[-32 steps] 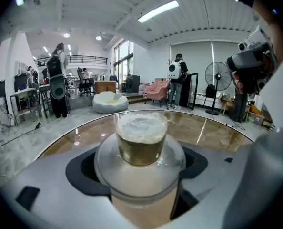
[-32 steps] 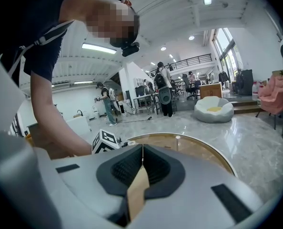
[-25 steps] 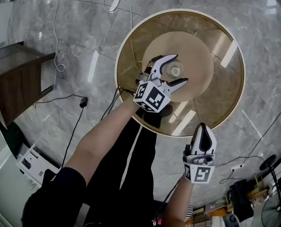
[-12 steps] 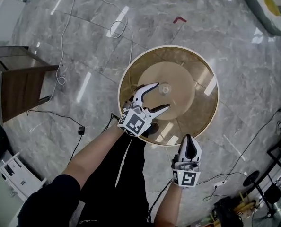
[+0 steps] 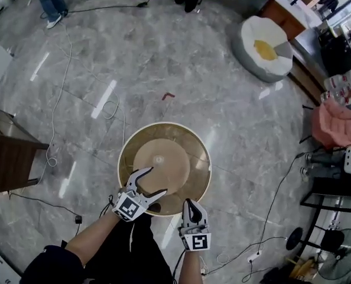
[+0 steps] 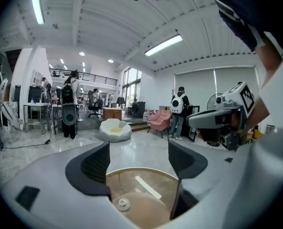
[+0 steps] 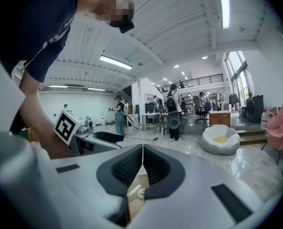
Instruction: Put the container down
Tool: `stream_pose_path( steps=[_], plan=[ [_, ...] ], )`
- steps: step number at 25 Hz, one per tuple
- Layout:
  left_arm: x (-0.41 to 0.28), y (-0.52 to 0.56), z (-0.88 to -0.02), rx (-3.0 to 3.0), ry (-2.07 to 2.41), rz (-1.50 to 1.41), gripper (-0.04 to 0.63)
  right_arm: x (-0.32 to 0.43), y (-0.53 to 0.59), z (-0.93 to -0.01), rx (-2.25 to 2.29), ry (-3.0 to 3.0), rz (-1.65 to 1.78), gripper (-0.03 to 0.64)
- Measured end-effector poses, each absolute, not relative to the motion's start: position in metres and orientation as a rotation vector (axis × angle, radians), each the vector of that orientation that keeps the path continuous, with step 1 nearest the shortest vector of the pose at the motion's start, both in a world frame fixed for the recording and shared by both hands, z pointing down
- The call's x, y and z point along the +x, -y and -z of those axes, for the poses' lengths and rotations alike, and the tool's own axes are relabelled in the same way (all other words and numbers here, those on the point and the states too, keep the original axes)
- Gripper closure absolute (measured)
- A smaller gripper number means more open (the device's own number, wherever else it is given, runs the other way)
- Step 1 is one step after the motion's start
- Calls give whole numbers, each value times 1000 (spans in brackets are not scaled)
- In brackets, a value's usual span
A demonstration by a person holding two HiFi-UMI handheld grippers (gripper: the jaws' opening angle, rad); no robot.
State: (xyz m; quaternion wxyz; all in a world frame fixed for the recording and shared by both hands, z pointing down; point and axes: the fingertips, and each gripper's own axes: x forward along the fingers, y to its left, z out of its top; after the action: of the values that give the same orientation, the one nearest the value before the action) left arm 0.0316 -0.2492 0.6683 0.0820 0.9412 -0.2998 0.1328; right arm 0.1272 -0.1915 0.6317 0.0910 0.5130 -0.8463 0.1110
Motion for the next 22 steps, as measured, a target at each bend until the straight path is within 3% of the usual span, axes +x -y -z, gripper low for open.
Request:
stream_pose_path(
  steps=[9, 22],
  plan=[
    [25, 214, -520, 2975, 939, -266, 233, 149, 173, -533, 1580, 2549, -151, 586],
    [30, 174, -426, 3052, 926, -159, 233, 170, 140, -459, 1633, 2561, 3, 586]
  ],
)
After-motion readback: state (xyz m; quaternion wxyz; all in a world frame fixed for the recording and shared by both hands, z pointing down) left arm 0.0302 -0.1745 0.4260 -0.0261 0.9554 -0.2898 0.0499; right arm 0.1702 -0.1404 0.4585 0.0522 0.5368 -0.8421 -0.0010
